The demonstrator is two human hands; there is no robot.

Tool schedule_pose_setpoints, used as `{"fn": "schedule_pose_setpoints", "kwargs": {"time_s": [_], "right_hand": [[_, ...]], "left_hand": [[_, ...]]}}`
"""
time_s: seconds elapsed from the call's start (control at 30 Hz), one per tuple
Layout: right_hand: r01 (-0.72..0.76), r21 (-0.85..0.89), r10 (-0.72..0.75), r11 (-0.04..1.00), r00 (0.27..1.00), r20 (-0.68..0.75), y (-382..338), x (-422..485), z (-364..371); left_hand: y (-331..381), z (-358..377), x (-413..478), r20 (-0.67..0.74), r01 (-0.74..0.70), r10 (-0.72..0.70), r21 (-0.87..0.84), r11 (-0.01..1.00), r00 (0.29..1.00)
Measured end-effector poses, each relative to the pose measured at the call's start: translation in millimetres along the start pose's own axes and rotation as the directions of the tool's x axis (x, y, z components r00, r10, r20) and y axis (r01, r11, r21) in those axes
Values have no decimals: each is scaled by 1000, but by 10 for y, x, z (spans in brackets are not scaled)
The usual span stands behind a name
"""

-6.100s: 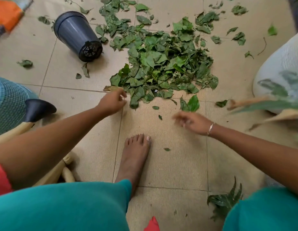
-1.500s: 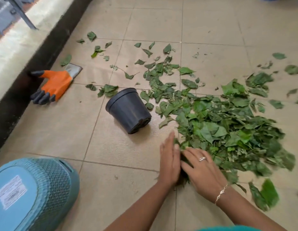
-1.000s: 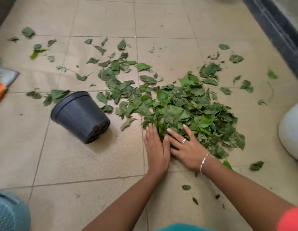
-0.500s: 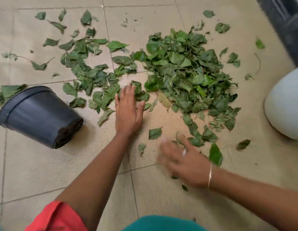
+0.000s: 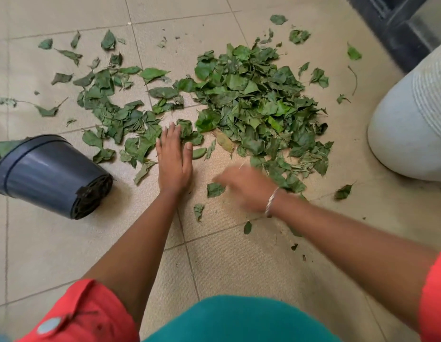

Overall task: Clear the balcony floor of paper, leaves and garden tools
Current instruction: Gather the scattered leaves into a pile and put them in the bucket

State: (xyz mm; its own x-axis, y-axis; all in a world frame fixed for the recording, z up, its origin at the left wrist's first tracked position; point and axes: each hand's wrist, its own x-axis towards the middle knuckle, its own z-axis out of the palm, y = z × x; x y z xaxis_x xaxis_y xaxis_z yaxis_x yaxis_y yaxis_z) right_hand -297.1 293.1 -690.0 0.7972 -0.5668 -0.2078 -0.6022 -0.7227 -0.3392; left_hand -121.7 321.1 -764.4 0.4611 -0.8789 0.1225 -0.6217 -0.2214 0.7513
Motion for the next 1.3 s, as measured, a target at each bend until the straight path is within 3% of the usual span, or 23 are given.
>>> {"fn": "schedule_pose_setpoints", "kwargs": {"time_s": [0.1,0.23,0.3,0.33,0.37,0.4,0.47,0.5,0.57,0.6,0.7,0.77,0.87,0.93,0.97,1.0,1.07,1.1,1.13,1.17,1.23,1.27,1.3], "right_hand": [[-6,389,-126,921,942,311,-493,-26,251],[-281,537,296,795,953,62,-69,225,15],[-272,442,321,855,946,-39,202,116,-228],[-251,371,262,894,965,23,292,-24,-304],[-228,336,187,914,971,150,324,-209,-316],[-235,338,111,911,931,346,303,-452,-263],[-277,331,-47,902,699,713,189,-987,-37],[-275,301,-96,913,573,814,138,-1237,81],[-252,260,-138,932,418,898,77,-1609,309],[-258,257,-137,931,406,904,62,-1690,381],[-408,283,-28,868,529,848,142,-1543,355],[-493,350,99,796,678,728,307,-1263,233],[-470,296,338,831,851,401,634,-791,-30],[-463,239,436,853,886,159,783,-598,-192],[-457,252,456,853,887,67,800,-564,-239],[-440,269,450,857,892,24,773,-577,-271],[-367,278,324,888,927,190,596,-762,-229],[-330,321,207,888,909,362,466,-921,-147],[-334,378,77,864,827,556,311,-1104,-55],[-355,403,-54,843,691,721,164,-1284,41],[-349,375,-208,859,431,878,-5,-1558,267],[-362,378,-226,852,397,890,-32,-1610,345],[-436,417,-200,797,461,865,-16,-1594,386]], "left_hand": [[80,-83,-65,-62,41,-49,-123,991,997],[234,-315,-430,-130,81,-91,-82,993,987],[316,-474,-590,65,190,-188,-16,982,980],[386,-542,-647,287,279,-271,12,960,919],[492,-595,-712,540,351,-328,62,934,775],[585,-599,-786,751,365,-329,126,923,573],[764,-475,-986,952,264,-240,187,946,188],[854,-366,-1091,978,203,-204,190,961,51],[965,-104,-1237,973,98,-199,211,973,-115],[1004,6,-1252,965,48,-216,226,973,-148],[1069,222,-1045,964,-5,-241,242,970,-115],[1108,289,-795,976,-14,-217,217,976,-16],[1188,350,-403,944,-40,-154,173,984,293],[1228,359,-191,828,-203,-38,181,962,559],[1232,348,-142,759,-261,29,187,947,650],[1231,318,-139,702,-272,76,172,947,708],[1188,231,-263,658,-281,145,105,954,739],[1136,192,-368,670,-307,176,82,948,722],[1072,167,-485,694,-330,196,64,942,693],[1008,152,-597,714,-340,208,46,939,668],[897,172,-764,714,-341,224,22,940,663],[854,200,-816,696,-349,237,21,937,678],[836,224,-848,669,-353,249,23,935,701]]}}
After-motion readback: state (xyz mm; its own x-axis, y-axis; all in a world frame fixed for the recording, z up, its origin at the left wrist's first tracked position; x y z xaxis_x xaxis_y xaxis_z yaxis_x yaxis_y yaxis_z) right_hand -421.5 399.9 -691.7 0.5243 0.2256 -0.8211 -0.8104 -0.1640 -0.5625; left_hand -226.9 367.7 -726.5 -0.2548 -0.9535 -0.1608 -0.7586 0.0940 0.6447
